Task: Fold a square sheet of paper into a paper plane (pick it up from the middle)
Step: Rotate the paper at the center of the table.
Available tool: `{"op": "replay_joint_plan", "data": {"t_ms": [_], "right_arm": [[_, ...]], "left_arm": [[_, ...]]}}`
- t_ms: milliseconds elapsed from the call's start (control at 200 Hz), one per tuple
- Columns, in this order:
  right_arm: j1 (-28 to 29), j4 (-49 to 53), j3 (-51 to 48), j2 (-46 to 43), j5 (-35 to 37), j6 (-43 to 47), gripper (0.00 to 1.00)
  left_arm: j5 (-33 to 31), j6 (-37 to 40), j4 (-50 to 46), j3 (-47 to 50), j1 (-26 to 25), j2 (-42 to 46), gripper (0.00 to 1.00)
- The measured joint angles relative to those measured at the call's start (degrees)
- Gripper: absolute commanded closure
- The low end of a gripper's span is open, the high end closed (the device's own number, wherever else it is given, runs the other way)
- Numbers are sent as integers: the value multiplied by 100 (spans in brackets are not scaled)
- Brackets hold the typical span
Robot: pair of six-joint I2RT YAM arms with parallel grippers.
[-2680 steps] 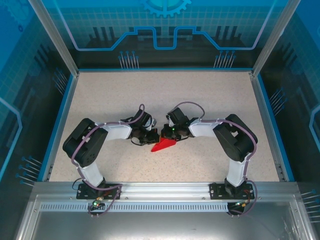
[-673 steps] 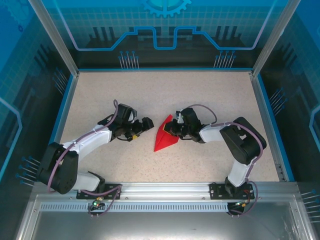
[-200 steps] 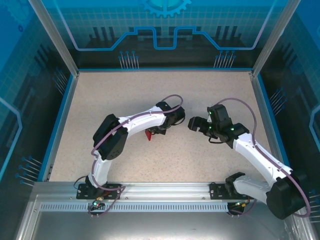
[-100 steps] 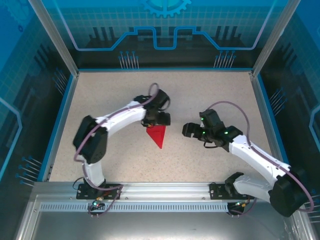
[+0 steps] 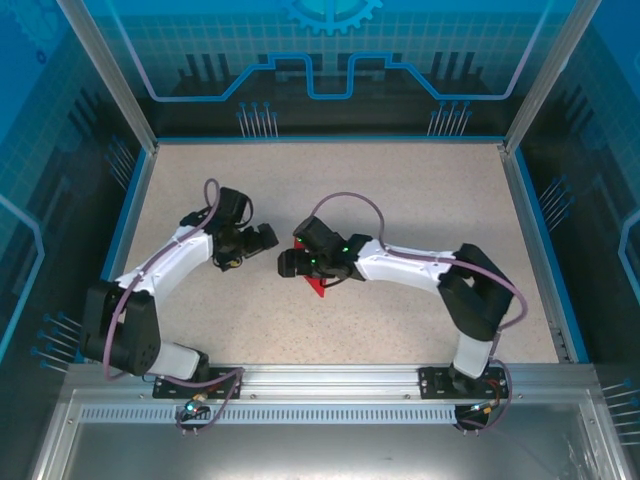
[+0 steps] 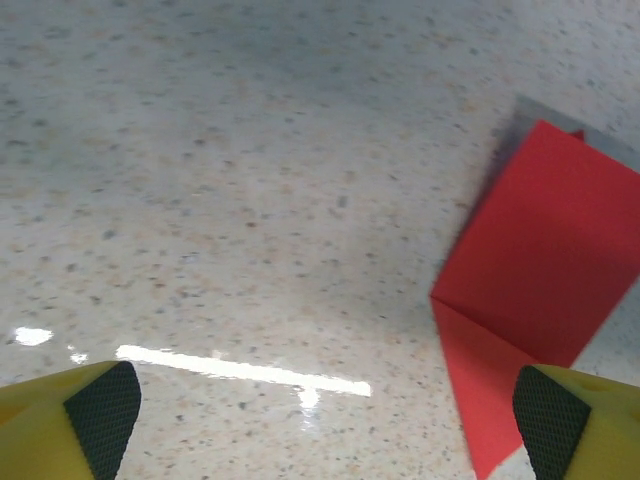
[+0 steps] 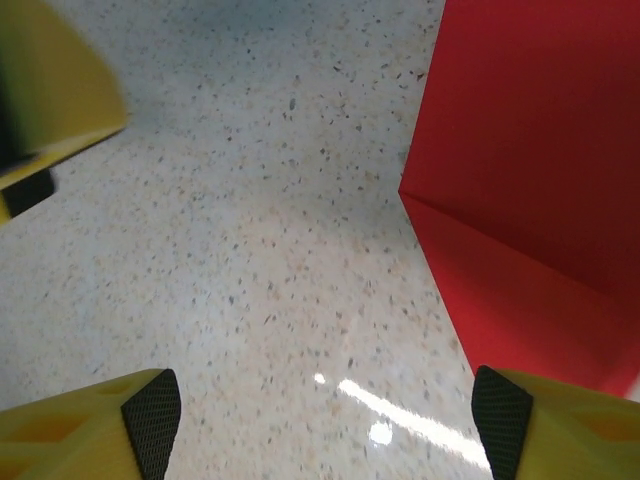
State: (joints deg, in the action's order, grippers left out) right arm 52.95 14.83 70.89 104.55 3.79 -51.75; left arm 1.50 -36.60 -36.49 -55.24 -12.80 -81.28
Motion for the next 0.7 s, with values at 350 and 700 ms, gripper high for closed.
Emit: {"op": "replay_joint_plan", "data": {"t_ms": [350, 700], "right_arm": [[-125, 402, 470, 946, -11, 236, 21], [-595, 485, -466, 358, -861, 2559, 25]], "left_arm": [[168, -98, 129, 138, 214, 122, 1], [487, -90, 262, 138, 214, 98, 1]]}}
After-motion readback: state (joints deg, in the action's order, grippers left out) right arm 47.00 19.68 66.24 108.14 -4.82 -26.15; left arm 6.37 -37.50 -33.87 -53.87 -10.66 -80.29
